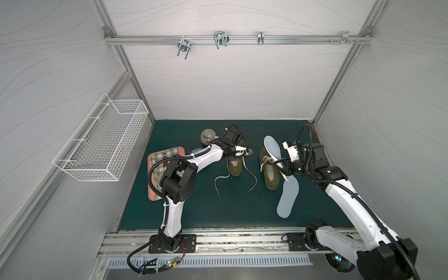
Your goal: Insert the insole into the shoe
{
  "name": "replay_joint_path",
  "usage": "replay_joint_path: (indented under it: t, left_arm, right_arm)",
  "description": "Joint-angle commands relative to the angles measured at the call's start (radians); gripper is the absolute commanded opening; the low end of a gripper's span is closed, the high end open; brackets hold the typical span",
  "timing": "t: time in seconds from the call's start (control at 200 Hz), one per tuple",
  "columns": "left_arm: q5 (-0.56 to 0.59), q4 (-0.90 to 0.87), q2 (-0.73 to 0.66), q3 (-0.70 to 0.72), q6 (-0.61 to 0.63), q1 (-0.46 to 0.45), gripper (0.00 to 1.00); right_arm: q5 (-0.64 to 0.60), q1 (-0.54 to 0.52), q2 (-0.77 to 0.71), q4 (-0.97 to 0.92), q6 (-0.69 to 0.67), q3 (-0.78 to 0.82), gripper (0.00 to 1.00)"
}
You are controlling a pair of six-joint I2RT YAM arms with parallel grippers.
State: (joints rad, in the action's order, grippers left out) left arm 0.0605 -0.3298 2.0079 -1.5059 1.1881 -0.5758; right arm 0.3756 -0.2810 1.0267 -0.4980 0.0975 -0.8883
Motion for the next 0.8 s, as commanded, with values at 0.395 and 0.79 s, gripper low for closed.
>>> replay_joint_path:
  t: [0.395, 0.79]
  left_arm:
    - [0.031, 0.089, 0.005, 0.024, 0.055, -0.001, 0.02]
    - [0.156, -0.134, -0.021, -0.086, -0.050, -0.044, 0.00]
  right_arm:
    - [0.014, 0.006, 0.007, -0.011, -0.017, -0.003, 0.31]
    - [0.004, 0.006, 0.016, -0.025, -0.027, -0.019, 0.31]
